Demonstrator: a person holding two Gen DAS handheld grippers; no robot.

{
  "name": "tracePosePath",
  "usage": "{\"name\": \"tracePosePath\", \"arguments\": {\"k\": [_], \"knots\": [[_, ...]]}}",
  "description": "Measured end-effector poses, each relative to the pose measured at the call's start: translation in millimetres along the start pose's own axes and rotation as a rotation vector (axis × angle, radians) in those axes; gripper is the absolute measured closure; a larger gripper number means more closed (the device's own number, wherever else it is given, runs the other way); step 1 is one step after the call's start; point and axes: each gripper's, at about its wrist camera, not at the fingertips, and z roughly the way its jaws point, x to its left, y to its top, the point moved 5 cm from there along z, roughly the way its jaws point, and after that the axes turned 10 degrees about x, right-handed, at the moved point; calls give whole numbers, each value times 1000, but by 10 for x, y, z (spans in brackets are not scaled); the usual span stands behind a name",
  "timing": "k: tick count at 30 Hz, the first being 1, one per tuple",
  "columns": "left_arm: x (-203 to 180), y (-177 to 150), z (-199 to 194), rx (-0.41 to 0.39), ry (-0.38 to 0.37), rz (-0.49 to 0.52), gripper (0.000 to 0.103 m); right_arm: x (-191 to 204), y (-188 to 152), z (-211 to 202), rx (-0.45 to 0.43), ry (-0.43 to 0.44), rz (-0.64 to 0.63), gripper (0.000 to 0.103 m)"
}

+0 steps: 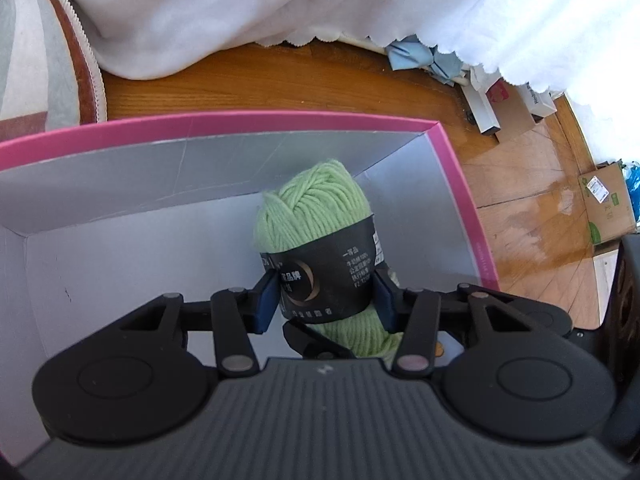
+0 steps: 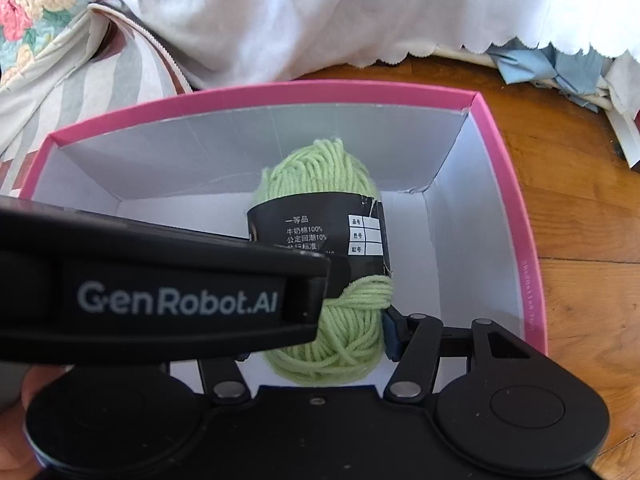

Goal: Organize objects
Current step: 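Carry the yarn skein with the left tool into the pink box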

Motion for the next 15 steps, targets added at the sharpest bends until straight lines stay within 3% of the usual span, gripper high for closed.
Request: {"name": "tracePosePath", "arguments": {"k": [8,15], "knots": [[67,35,51,5,-26,-42,57,-10,22,57,32,9,-10,34],[34,-16,73,-9,-8,-4,57,4,-78,-13,50,6,-54,31]]}}
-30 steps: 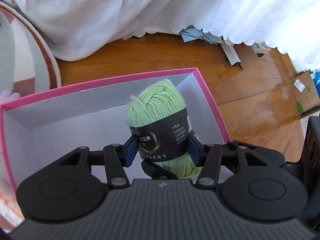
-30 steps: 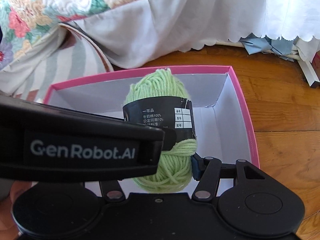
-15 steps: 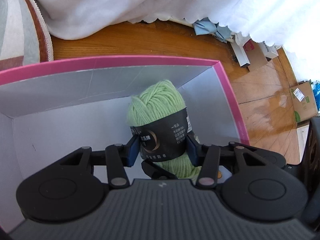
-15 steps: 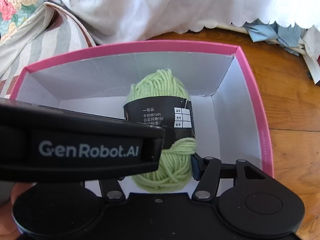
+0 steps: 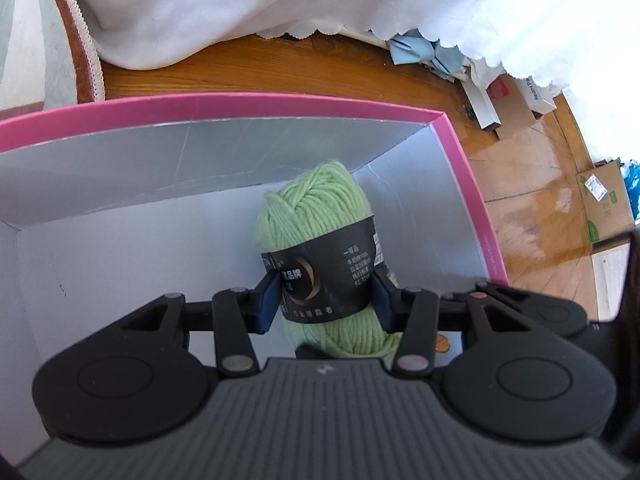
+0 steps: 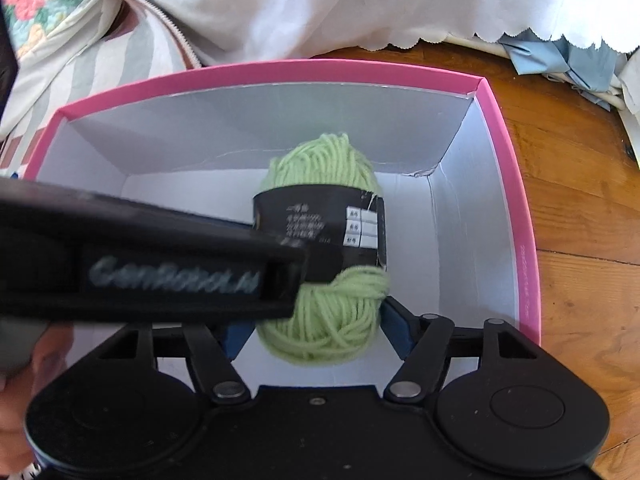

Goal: Organize objects
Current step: 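Carry the yarn skein with the left tool into the pink box, then open the left tool to release the yarn and lift away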

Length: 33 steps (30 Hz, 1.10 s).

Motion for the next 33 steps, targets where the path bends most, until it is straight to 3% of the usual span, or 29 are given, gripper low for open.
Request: {"name": "tracePosePath", "arguments": {"k": [3,4,7,13,17,20,28,33], "knots": [[-7,2,1,-2,-14,-6,57,4,-63,-30,-11,-14,4,32],[-21,4,20,4,-19,-3,57,-9,-78,-46,-26,-12,14,43],[-73,-20,40,9,-29,10,57,-46,-92,-44,-38,-32,23,51],[-219,22,111,-2,16,51,57,-117,-52,-33,-83,-86,127,52],[-201,42,45,-9,2,33,59,-217,11,-32,-105,-47,218,53],[-165,25,-11,-4,-8,24,59,-244,48,-30,-118,-53,235,52],[-102,-126,-256,3,105,64,60,-166,-72,-128,-123,-33,185,36],[-138,-269,-686,-15,167,119,60,-22,-240,-378,-124,-50,131,32]]}}
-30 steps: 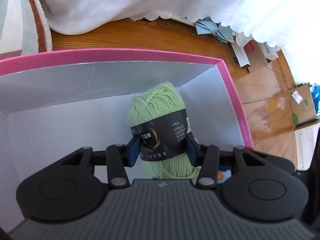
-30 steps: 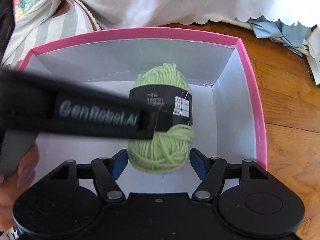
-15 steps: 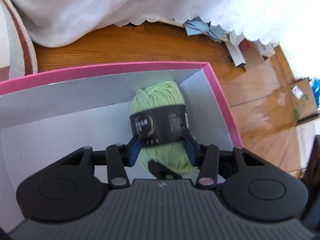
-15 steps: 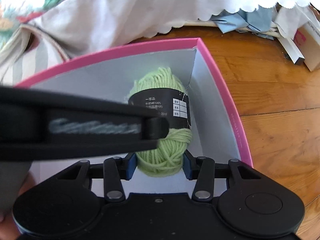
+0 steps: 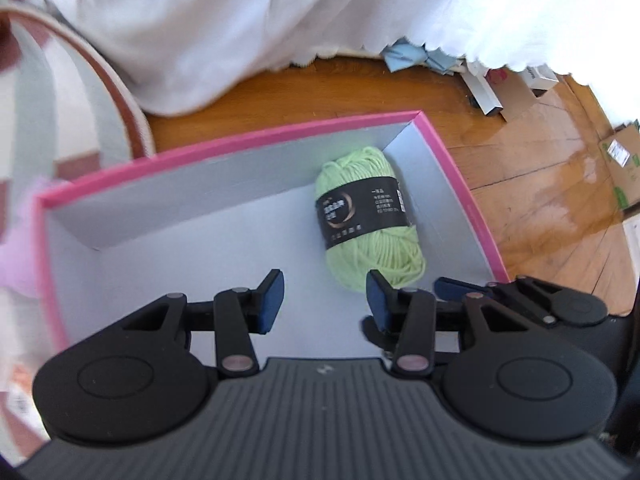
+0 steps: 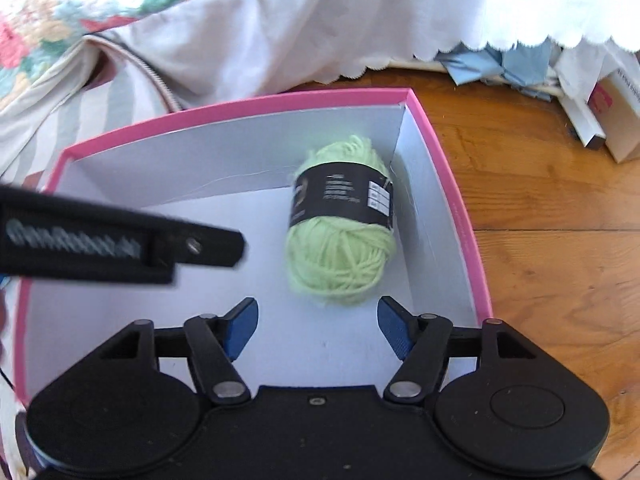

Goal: Organize objects
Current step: 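Open the left tool to release the yarn and lift away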

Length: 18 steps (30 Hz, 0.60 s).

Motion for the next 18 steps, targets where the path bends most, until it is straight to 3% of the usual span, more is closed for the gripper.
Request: {"name": "tracePosePath", "arguments": {"k": [7,15,18], "knots": [[60,-200,-661,-18,78,51,57,135,-203,-520,-52,28,-23,32],[243,-532,-1133,-10,146,56,55,354,-346,-932,-63,51,-74,32],[336,-613,-1330,-46,198,63,51,479,-408,-1086,-80,52,-115,31]]}}
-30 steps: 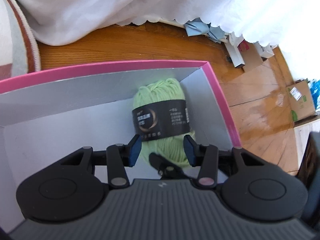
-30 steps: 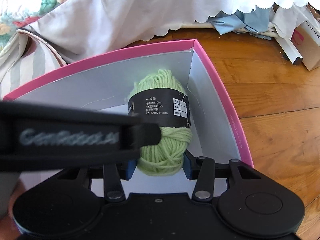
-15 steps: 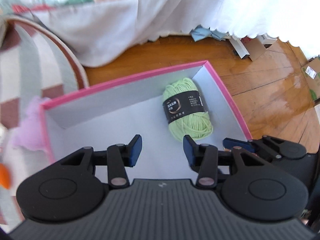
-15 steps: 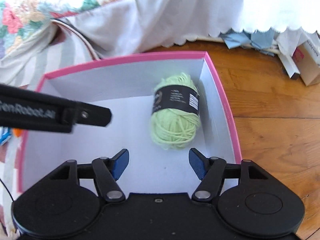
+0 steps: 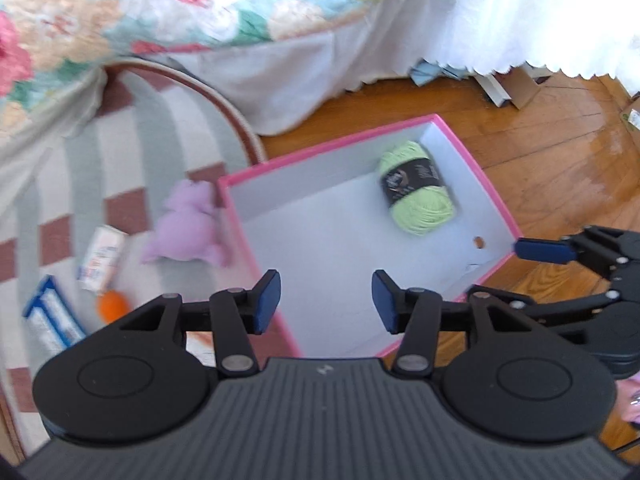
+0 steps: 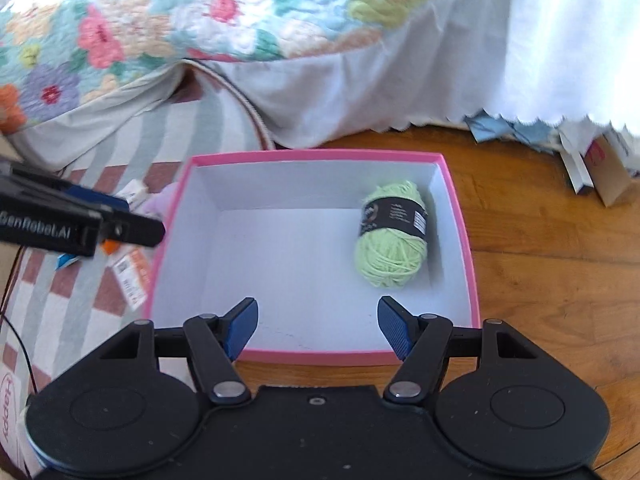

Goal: Organize objects
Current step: 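Open the left tool to release the yarn and lift away, then move the left tool toward the clear box with orange label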

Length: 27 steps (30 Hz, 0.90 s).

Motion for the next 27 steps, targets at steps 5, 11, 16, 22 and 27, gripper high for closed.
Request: {"name": "tracePosePath", "arguments": {"k": [5,11,16,22,27], "knots": [[186,-163,-299,-19,53,11,46,225,-61,-209,-25,6,-52,26],[348,-416,-594,-30,68,-10,38,472,-113,-390,-38,13,-115,24],[479,-603,-753,-31,61,-41,34,705,-163,-511,-54,7,-177,19],[600,-786,-762,-10,98,-61,30,1040,-234,-599,-63,20,-257,14],[649,-947,-716,12,134,-44,27,1304,-322,-602,-53,27,-321,13]]}}
